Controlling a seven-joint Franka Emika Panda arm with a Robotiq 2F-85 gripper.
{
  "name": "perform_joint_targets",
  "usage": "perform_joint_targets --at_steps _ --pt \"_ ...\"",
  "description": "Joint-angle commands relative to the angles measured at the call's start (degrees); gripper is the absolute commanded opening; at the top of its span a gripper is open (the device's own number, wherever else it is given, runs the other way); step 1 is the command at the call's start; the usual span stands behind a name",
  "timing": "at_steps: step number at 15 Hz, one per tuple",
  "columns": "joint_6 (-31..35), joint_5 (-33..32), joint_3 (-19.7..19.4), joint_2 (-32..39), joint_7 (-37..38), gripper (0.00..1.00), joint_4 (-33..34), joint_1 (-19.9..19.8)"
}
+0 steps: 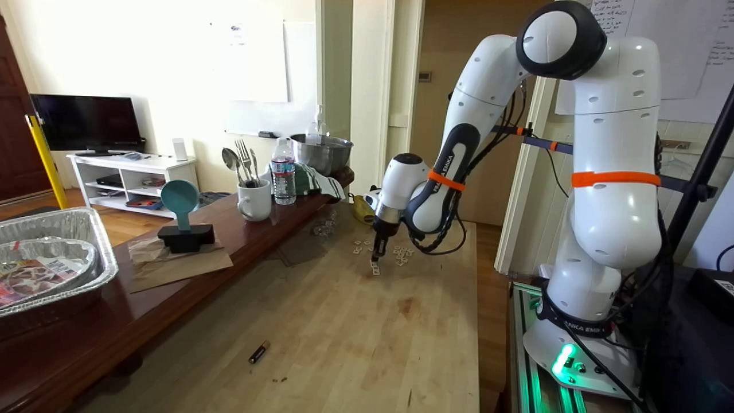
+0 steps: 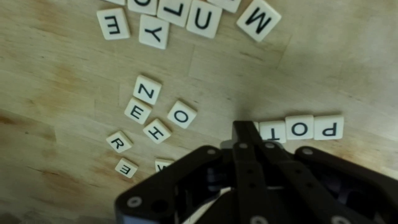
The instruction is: Move the objects on the table
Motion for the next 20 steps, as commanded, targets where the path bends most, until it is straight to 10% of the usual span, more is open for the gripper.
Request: perform_joint_targets --at_steps 1,5,8,10,20 --pt "-1.4 -1.8 -1.7 -2.9 0.5 0.0 -1.1 1.2" --pt "-1.7 -0.7 -0.2 -4.8 -0.7 0.0 -1.9 0.5" --pt "-2.5 7.1 7.8 -6.2 -7.1 0.0 -4.6 -3.5" --pt "-5.1 10.6 10.5 -6.7 -9.2 0.27 -4.8 -4.3" --pt "-13.3 11.2 9.3 -10.2 -12.9 0.99 -4.0 -3.1"
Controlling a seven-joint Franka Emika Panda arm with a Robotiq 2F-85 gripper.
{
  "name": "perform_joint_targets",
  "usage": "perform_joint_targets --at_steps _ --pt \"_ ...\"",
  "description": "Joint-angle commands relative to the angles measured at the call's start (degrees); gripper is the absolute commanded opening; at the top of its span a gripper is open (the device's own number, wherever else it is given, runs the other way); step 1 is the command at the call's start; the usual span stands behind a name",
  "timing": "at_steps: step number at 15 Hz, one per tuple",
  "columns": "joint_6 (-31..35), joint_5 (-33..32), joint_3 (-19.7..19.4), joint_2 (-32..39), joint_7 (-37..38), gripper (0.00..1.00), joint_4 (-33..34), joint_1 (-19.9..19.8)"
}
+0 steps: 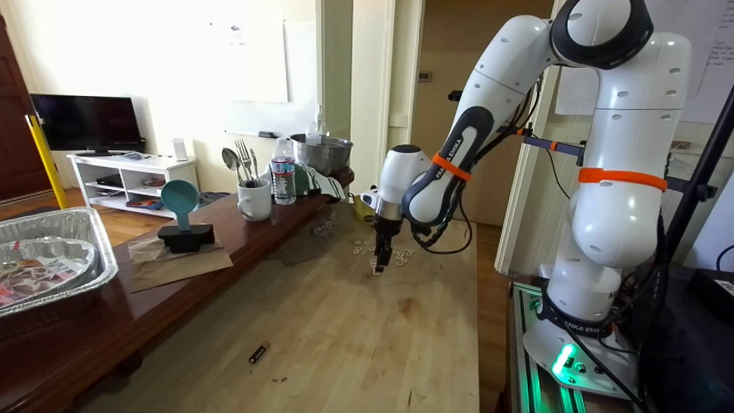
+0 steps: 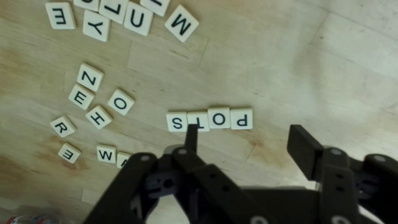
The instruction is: Move the objects on the table
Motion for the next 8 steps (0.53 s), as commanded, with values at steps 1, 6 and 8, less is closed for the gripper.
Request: perform_joint_targets --at_steps 1,6,8 --pt "-3.5 0.6 -0.8 -2.1 -2.7 1.0 -0.2 0.0" --pt "-6.1 0.4 -1.8 -2.3 -2.6 1.0 0.5 0.2" --pt "-3.8 0.0 -1.8 -1.4 -1.7 0.99 0.3 0.4"
